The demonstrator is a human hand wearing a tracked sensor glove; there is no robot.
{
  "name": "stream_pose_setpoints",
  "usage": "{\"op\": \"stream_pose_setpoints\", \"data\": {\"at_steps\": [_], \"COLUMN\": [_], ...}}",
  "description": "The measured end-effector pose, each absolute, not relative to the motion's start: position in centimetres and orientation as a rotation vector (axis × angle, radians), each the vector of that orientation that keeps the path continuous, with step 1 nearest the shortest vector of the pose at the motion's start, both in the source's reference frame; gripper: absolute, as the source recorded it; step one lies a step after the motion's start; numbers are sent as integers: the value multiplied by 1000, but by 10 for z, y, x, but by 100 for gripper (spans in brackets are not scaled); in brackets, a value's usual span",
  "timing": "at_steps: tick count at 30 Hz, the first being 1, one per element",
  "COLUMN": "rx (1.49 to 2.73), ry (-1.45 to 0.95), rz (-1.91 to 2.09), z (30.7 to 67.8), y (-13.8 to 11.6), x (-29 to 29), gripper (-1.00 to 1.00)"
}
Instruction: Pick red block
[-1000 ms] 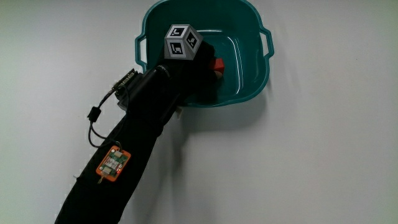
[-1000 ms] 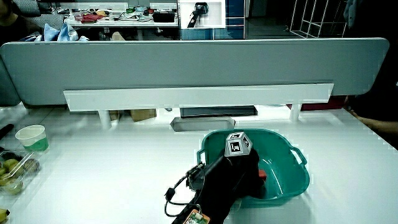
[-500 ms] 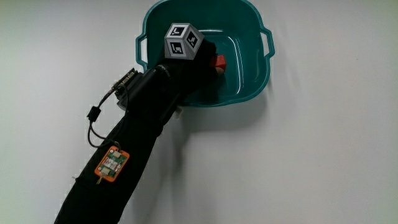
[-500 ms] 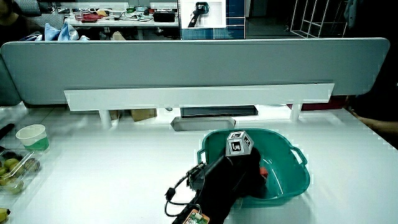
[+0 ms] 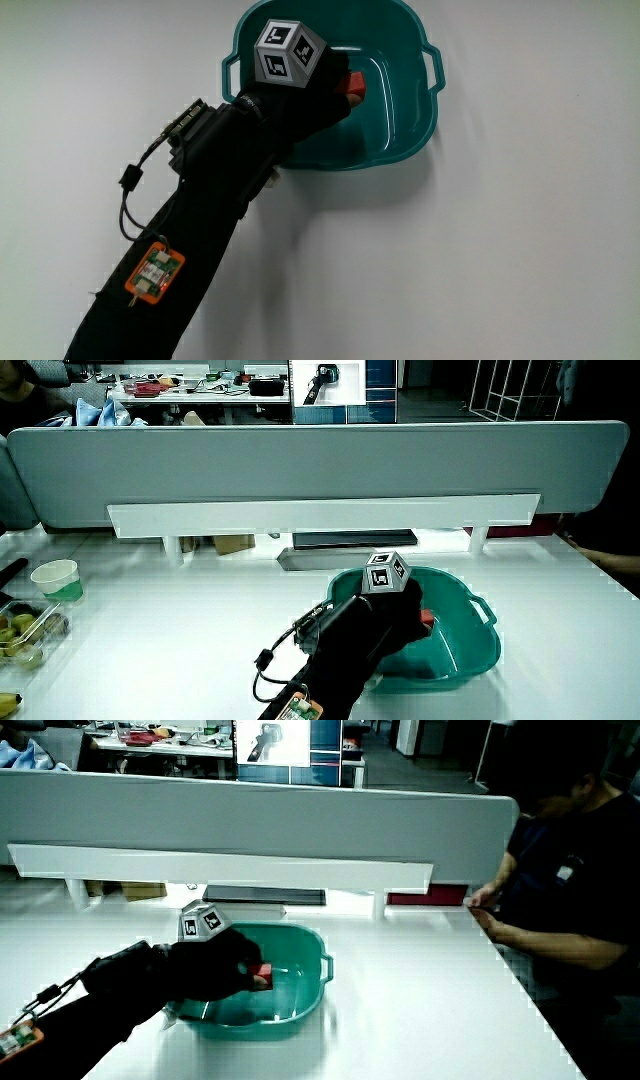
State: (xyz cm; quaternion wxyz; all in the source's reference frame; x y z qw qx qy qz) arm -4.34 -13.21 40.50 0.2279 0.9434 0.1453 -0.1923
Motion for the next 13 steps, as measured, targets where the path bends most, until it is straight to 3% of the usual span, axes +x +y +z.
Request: {"op": "stream_pose_setpoints", "data": {"at_steps": [13], "rx": [2646], "ry": [538], "rz": [-559], "z": [358], "y": [-108], "x": [-36], "gripper": [100]}}
